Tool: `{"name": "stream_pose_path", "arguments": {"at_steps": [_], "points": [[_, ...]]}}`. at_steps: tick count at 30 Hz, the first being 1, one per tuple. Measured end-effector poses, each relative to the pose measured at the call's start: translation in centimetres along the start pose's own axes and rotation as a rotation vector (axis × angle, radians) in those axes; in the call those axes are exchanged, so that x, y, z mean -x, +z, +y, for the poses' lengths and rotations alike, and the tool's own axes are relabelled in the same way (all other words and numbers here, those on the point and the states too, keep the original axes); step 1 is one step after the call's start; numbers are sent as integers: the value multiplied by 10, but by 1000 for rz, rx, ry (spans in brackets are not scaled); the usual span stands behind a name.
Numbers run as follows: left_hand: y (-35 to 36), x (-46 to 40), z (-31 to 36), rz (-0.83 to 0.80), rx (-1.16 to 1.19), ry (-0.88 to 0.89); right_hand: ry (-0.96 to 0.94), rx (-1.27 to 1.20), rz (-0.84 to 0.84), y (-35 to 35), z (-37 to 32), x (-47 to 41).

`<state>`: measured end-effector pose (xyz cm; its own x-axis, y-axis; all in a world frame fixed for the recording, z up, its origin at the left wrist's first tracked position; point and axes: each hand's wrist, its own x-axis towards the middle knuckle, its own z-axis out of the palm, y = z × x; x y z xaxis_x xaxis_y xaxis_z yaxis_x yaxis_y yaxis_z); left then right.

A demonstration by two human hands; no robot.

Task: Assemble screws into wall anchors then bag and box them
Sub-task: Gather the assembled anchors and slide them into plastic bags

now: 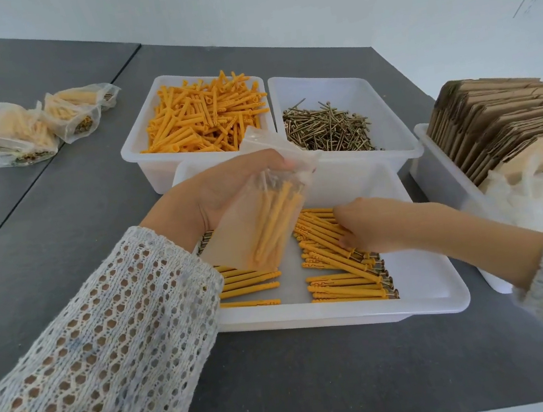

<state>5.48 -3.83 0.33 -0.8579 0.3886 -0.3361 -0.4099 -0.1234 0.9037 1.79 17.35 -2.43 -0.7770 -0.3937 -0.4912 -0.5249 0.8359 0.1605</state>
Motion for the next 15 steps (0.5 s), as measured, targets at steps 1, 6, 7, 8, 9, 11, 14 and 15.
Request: {"name": "stream_pose_path", "arguments": {"at_steps": [1, 6, 7, 8, 9, 11, 14, 15], "points": [[-3, -2, 0, 4, 0, 13, -6, -16, -14, -1, 0, 0], [1, -3, -2, -36, -85, -3, 2, -13, -56, 0, -4, 1], [1, -4, -3, -37, -84, 1, 12, 9, -62, 1, -6, 1], [2, -4, -3, -35, -88, 2, 23, 26, -70, 1, -8, 1], [1, -6, -4, -33, -89, 10, 31, 45, -70, 1, -10, 1], [0, -7, -5, -19, -79, 15, 41, 86, -50, 1, -11, 2], [-1, -9, -6, -22, -62, 4, 35, 103, -37, -8, -8, 8], [-1, -10, -6, -27, -62, 3, 29, 82, -40, -16, -4, 12]]}}
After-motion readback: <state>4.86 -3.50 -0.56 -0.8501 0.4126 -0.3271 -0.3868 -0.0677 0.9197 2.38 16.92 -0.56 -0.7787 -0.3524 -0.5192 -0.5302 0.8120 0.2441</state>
